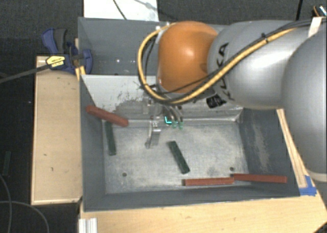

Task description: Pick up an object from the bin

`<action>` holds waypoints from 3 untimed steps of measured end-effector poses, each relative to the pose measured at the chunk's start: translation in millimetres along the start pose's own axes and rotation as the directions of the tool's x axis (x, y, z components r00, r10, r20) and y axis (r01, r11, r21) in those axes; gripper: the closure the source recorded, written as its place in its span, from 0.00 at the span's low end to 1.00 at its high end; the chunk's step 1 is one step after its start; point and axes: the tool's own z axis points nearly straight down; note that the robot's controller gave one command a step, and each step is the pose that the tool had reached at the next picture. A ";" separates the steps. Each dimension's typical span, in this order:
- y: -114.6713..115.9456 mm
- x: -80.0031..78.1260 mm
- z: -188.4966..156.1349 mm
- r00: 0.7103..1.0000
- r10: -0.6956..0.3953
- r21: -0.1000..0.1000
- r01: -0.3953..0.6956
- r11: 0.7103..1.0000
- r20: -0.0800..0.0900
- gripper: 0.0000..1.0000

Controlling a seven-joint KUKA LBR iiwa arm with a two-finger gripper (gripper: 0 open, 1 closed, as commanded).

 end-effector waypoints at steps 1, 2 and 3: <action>-46.3 11.1 22.4 0.995 0.099 0.001 -0.099 0.995 0.004 0.00; -101.2 47.2 84.9 0.962 -0.273 0.002 0.273 0.962 0.002 0.00; -141.6 25.5 116.5 0.912 -0.410 0.003 0.410 0.912 0.008 0.00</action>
Offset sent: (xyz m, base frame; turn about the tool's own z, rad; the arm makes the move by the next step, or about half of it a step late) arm -0.0110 -0.0441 -0.0216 0.1012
